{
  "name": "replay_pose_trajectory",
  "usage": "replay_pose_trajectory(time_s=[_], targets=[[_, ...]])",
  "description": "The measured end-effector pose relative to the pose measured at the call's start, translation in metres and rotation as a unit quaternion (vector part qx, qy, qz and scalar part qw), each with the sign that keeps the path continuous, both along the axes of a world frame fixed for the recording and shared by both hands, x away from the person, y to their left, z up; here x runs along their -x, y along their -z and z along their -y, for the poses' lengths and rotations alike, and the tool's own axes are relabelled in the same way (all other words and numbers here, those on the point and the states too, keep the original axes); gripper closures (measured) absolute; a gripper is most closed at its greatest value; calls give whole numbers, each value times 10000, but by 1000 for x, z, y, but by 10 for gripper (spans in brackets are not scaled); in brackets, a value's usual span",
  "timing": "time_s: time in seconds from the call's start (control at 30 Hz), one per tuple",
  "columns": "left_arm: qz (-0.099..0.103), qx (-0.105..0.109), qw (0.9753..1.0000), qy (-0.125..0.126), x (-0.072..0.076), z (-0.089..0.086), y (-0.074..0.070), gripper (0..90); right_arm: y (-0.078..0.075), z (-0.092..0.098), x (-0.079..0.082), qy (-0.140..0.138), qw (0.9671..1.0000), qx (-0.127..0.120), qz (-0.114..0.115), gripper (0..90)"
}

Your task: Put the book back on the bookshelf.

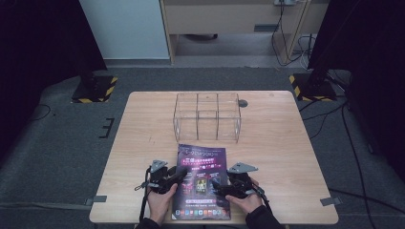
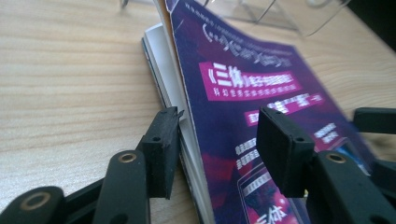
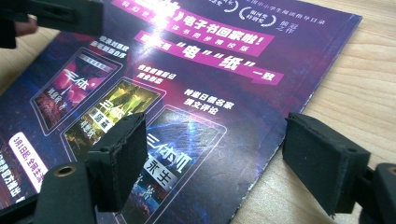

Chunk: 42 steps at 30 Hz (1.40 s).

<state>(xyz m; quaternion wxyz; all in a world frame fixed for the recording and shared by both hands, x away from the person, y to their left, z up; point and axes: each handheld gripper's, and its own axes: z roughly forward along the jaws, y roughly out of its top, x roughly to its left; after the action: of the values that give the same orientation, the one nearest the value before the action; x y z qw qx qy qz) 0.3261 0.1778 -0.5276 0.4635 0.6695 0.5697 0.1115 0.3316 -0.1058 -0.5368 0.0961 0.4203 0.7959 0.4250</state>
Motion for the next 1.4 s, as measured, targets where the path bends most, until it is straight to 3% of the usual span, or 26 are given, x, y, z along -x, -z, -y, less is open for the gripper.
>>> replay_pose_trajectory(time_s=[0.13, 0.27, 0.37, 0.43, 0.5, 0.57, 0.67, 0.8, 0.97, 1.1, 1.23, 1.4], targets=[[275, 405, 9983, 302, 5, -4, -10, 523, 0, 2, -1, 4, 10000, -53, -18, 227], [414, 125, 9976, 533, 7, 3, -14, 505, 0, 2, -1, 0, 10000, -50, -18, 226], [145, 39, 9970, 762, 1, 7, -6, 484, 0, 2, -1, -3, 10000, -63, -27, 226], [34, -262, 9974, 664, -1, 11, 0, 448, 0, 2, -1, -10, 10000, -58, -26, 226], [-36, -340, 9977, 579, -3, 10, 3, 441, 0, 2, -1, -15, 10000, -54, -23, 226], [-90, -323, 9982, 490, -4, 8, 5, 480, 0, 2, -1, -20, 10000, -51, -21, 226], [79, -293, 9986, 435, 0, 10, -1, 557, 0, 2, -1, -16, 10000, -49, -21, 226], [210, 78, 9976, 652, 2, 10, -8, 616, 0, 2, -1, -13, 10000, -44, -20, 228], [115, -128, 9976, 670, 1, 14, -7, 617, 0, 2, -1, -10, 10000, -44, -19, 230], [-15, -213, 9983, 546, -2, 11, -4, 699, 0, 2, -1, 2, 10000, -37, -11, 236], [105, -345, 9975, 612, 1, 14, -8, 741, 0, 2, -1, 22, 10000, -50, -15, 239], [269, -273, 9972, 636, 5, 15, -14, 781, 0, 4, -1, 7, 9999, -137, -64, 231]])
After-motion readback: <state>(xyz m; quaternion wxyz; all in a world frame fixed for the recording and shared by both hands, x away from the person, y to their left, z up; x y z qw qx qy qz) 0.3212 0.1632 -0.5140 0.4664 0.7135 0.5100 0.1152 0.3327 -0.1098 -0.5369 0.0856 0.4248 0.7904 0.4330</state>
